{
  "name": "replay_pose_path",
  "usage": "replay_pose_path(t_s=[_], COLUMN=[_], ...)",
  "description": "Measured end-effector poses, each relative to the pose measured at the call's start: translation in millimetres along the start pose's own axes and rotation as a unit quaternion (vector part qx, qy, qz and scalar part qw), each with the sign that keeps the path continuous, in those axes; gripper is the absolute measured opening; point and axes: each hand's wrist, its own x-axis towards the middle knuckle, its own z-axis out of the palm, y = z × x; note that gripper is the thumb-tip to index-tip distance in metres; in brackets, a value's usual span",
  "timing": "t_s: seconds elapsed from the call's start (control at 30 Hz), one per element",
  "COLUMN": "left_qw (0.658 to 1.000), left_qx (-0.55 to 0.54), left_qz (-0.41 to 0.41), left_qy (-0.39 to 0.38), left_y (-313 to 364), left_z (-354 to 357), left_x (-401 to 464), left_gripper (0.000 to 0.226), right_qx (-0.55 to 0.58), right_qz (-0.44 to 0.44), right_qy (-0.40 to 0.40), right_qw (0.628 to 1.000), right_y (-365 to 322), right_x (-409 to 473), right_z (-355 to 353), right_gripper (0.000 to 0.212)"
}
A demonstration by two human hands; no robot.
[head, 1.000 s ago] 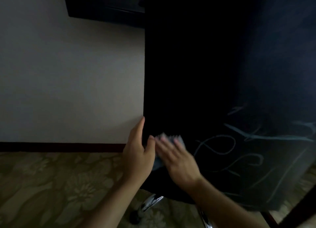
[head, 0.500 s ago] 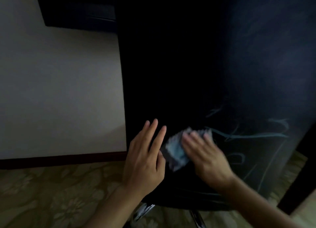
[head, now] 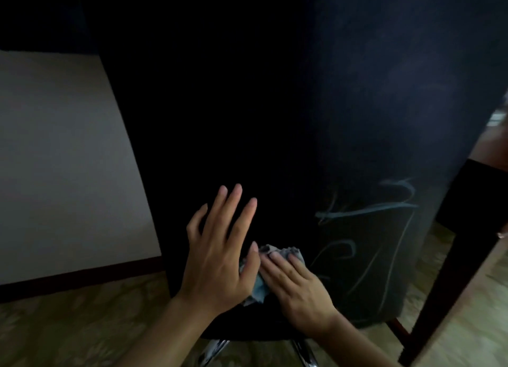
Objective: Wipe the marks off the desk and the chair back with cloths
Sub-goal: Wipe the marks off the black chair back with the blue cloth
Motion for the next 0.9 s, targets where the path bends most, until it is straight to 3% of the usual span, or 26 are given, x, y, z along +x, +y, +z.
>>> replay_pose_path(t_s=[0.07, 0.17, 0.27, 0.33, 0.4, 0.5, 0.53, 0.6, 0.77, 0.83, 0.9], left_qw=[1.0, 1.0, 0.999, 0.999, 0.998, 0.997, 0.996, 0.995, 0.994, 0.992, 0.99], left_qx=[0.018, 0.015, 0.005, -0.003, 0.001, 0.017, 0.021, 0.027, 0.051, 0.066, 0.069], left_qz=[0.009, 0.01, 0.027, 0.042, 0.055, 0.077, 0.086, 0.097, 0.097, 0.105, 0.117], left_qy=[0.009, 0.018, 0.017, 0.027, 0.032, 0.022, 0.017, 0.019, 0.03, 0.039, 0.044], left_y=[4.1, 16.9, 28.4, 32.2, 35.1, 46.6, 50.2, 55.2, 63.2, 67.2, 72.0], left_z=[1.2, 4.0, 9.1, 12.1, 16.1, 27.6, 30.4, 34.7, 41.6, 44.8, 48.3], left_x=[3.8, 11.7, 19.6, 29.4, 38.5, 44.3, 45.0, 50.0, 55.7, 58.5, 65.5], left_gripper=[0.058, 0.06, 0.059, 0.06, 0.061, 0.061, 0.061, 0.063, 0.065, 0.066, 0.069], right_qx=[-0.004, 0.009, -0.002, 0.017, 0.048, 0.04, 0.035, 0.032, 0.05, 0.05, 0.073], right_qz=[-0.007, 0.1, 0.219, 0.269, 0.254, 0.165, 0.147, 0.156, 0.342, 0.386, 0.453], right_qy=[0.012, 0.126, 0.249, 0.295, 0.227, 0.055, 0.038, 0.087, 0.305, 0.335, 0.297], right_qw=[1.0, 0.987, 0.944, 0.917, 0.939, 0.984, 0.988, 0.983, 0.887, 0.858, 0.838], right_y=[24.8, 84.6, 139.4, 132.7, 86.6, 32.2, 34.1, 62.1, 147.5, 142.9, 112.3], right_x=[12.2, 46.6, 66.0, 61.8, 30.5, -41.5, -51.6, -36.9, 38.8, 36.4, 7.3], right_z=[-11.7, -57.8, -89.9, -75.8, -40.7, -7.7, -7.9, -19.4, -70.4, -57.8, -30.6], right_gripper=[0.064, 0.053, 0.047, 0.044, 0.044, 0.051, 0.05, 0.049, 0.056, 0.044, 0.044])
